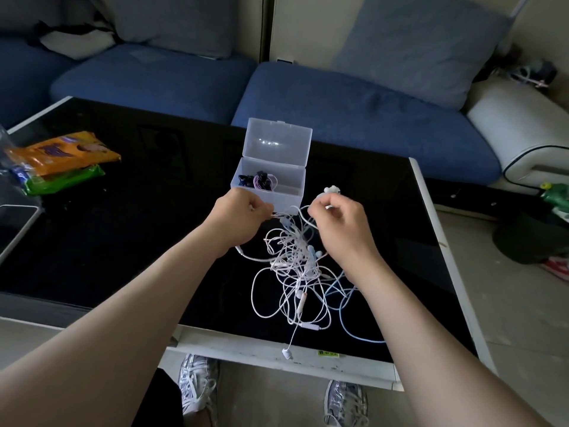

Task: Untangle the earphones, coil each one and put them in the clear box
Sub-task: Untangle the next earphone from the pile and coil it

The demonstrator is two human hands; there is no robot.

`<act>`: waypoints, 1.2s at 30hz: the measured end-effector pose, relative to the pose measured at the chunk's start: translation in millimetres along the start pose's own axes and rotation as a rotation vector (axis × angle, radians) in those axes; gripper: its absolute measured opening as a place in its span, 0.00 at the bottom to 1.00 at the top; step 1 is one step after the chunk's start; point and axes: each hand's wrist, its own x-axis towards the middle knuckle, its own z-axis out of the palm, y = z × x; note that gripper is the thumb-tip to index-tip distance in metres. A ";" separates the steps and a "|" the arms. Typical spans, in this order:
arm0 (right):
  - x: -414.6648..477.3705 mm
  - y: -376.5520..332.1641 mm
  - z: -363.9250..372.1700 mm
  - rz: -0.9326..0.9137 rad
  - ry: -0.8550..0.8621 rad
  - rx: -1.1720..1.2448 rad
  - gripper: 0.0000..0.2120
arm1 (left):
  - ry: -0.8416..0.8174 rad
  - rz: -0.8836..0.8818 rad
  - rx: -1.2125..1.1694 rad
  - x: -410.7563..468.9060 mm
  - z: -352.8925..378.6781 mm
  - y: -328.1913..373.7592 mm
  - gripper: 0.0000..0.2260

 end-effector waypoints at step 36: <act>-15.8 9.0 -38.2 0.050 -0.327 -0.498 0.16 | -0.144 0.325 0.330 -15.8 13.6 6.8 0.12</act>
